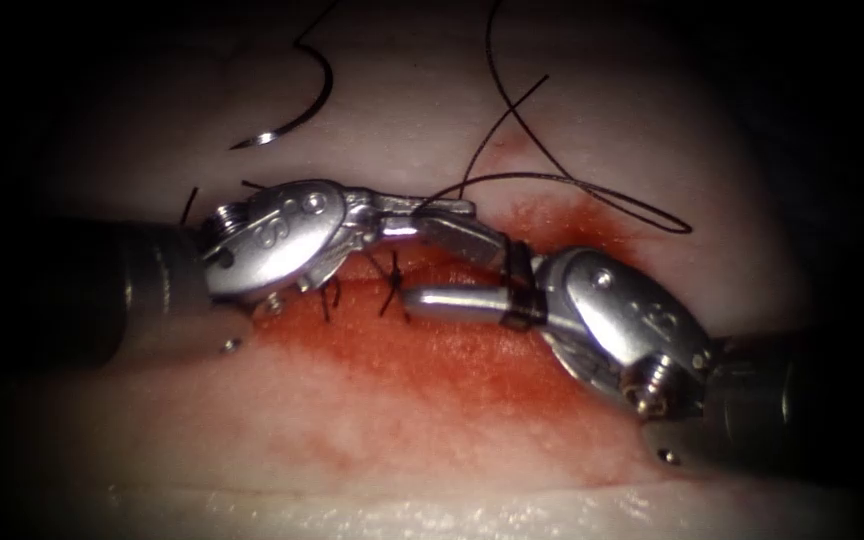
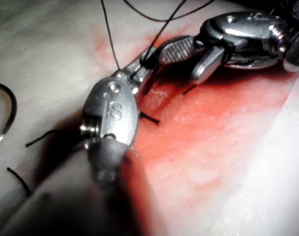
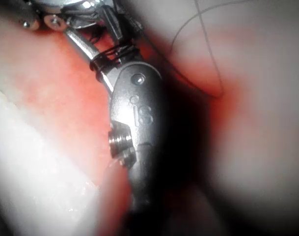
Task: Wound Closure
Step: Wrap suture counter-clockwise twice around right grasper
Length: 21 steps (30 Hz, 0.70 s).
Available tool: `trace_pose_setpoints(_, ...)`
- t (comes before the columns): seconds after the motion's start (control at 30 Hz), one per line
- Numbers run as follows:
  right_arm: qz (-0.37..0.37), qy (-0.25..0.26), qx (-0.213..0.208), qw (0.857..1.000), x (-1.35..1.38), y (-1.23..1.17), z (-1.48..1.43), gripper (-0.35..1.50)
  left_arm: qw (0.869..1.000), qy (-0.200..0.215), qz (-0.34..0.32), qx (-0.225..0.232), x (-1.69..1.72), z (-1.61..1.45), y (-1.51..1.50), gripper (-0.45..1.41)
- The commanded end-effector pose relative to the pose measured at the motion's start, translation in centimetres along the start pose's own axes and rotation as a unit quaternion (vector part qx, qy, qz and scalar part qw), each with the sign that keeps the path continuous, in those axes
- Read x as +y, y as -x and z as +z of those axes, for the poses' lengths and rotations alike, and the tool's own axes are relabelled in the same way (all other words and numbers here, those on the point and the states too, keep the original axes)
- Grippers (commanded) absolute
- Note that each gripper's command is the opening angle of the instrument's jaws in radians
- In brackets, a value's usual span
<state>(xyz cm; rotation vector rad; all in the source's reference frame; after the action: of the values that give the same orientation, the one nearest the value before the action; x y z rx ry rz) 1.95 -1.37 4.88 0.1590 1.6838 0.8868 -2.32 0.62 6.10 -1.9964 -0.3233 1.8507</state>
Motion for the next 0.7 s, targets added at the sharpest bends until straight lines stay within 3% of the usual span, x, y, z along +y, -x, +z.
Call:
trace_pose_setpoints(0.03, -0.003, 0.013, -0.004, 1.000, 0.01, 0.06, 0.00, 0.52, 1.000, 0.000, 0.001, 0.001, 0.02, 0.04, 0.06, -0.45)
trace_pose_setpoints(0.3, -0.015, 0.062, -0.034, 0.997, 0.09, 0.05, -0.10, 0.34, 1.000, -0.012, 0.002, 0.009, 0.15, -0.07, 0.05, -0.45)
trace_pose_setpoints(0.7, 0.004, 0.114, -0.048, 0.992, 0.22, 0.07, -0.16, 0.34, 1.000, -0.017, 0.002, 0.014, 0.43, -0.12, 0.01, -0.45)
